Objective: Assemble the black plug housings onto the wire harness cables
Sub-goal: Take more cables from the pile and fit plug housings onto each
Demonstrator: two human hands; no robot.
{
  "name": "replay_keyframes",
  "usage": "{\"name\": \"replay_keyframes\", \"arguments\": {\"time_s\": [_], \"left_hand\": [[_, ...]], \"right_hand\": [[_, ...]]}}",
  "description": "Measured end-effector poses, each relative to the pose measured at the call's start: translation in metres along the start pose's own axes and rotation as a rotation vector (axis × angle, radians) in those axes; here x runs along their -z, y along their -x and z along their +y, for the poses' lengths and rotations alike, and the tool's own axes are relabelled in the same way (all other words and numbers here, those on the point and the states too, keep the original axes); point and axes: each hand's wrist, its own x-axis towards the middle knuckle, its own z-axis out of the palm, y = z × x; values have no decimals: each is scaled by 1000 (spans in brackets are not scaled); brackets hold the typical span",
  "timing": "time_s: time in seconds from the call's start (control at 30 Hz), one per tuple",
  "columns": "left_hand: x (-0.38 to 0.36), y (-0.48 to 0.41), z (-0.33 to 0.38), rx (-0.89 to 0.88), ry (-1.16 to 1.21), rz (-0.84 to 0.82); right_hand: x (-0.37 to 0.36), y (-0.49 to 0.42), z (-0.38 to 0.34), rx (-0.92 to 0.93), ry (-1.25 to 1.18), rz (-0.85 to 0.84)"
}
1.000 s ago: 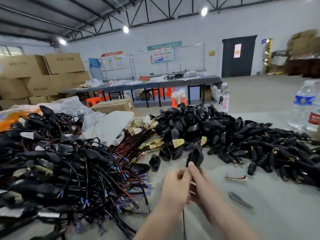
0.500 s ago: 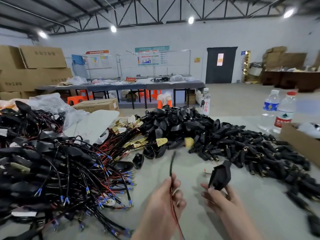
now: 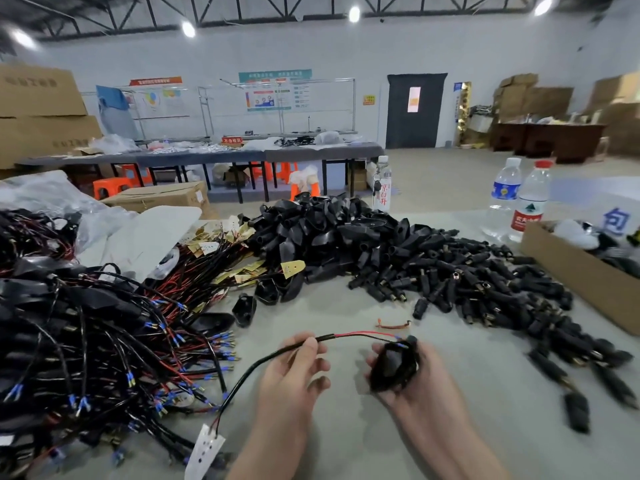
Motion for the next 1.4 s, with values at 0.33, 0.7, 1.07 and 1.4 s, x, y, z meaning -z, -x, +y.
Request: {"name": "replay_keyframes", "arguments": {"time_s": [0.33,0.7,1.07,1.4], "left_hand": [[1,2,-6,-57,-157,-59],[3,7,-6,-122,-235,-168],[3,6,-8,-120,-282,-218],[4,0,-15,-165,-380,-199]], "right_hand": [[8,1,-2,7,-95,-24],[12,1,-4,12,-208,-134],[13,3,-4,8,-185,-178],[3,12,10,-82,-2,-280]]}}
